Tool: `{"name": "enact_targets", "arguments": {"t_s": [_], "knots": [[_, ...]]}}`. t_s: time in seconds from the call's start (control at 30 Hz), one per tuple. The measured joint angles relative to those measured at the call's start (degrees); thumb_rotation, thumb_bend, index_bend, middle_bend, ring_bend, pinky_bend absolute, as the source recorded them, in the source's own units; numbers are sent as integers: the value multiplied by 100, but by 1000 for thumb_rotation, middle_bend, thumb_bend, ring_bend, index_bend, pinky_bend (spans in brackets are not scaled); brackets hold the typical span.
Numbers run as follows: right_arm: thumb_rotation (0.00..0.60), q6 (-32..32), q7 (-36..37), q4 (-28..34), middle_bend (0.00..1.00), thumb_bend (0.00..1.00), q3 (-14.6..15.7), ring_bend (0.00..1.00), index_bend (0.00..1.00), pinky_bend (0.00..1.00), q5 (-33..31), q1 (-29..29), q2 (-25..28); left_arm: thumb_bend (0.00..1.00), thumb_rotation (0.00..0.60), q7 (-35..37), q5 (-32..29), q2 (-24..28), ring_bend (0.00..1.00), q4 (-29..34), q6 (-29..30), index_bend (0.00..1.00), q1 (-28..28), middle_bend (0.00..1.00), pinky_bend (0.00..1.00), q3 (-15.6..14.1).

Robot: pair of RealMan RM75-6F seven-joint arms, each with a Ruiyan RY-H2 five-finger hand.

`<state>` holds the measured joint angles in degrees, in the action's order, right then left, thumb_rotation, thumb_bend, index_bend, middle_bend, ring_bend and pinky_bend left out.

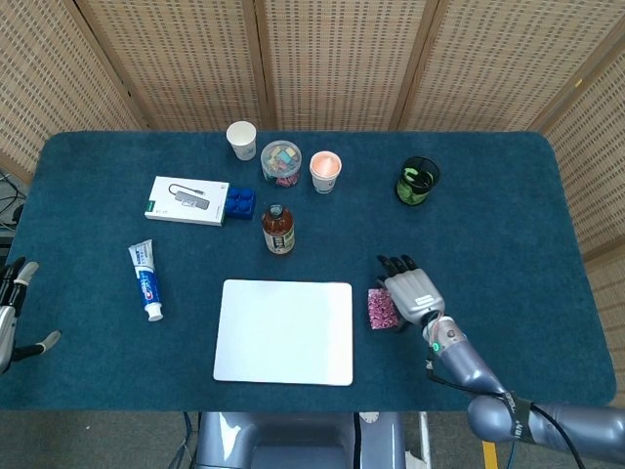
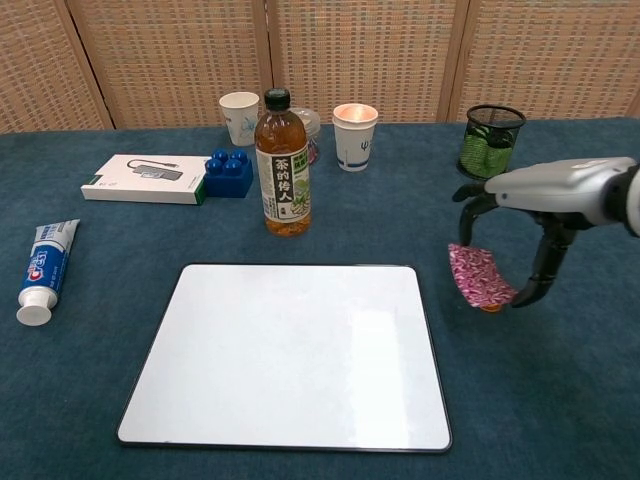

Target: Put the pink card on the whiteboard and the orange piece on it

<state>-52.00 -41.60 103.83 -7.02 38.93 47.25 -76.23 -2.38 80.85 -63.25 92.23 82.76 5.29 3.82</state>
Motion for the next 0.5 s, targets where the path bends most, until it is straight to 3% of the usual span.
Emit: {"name": "enact_targets", "arguments": {"t_s": [0.43,0.5], "knots": [[600,-963,-1298,-257,0,131,-372,0,434,0,-1909,1354,-1553,0,600,239,-121,54,0,-104,-198,0,65,0,0,32],[600,-1114,-1396,-348,0,123,-468,0,393,0,-2122,1502,-1753,0,600,252,-139,56,0,-116,-222,0,76,0,0,39]]}}
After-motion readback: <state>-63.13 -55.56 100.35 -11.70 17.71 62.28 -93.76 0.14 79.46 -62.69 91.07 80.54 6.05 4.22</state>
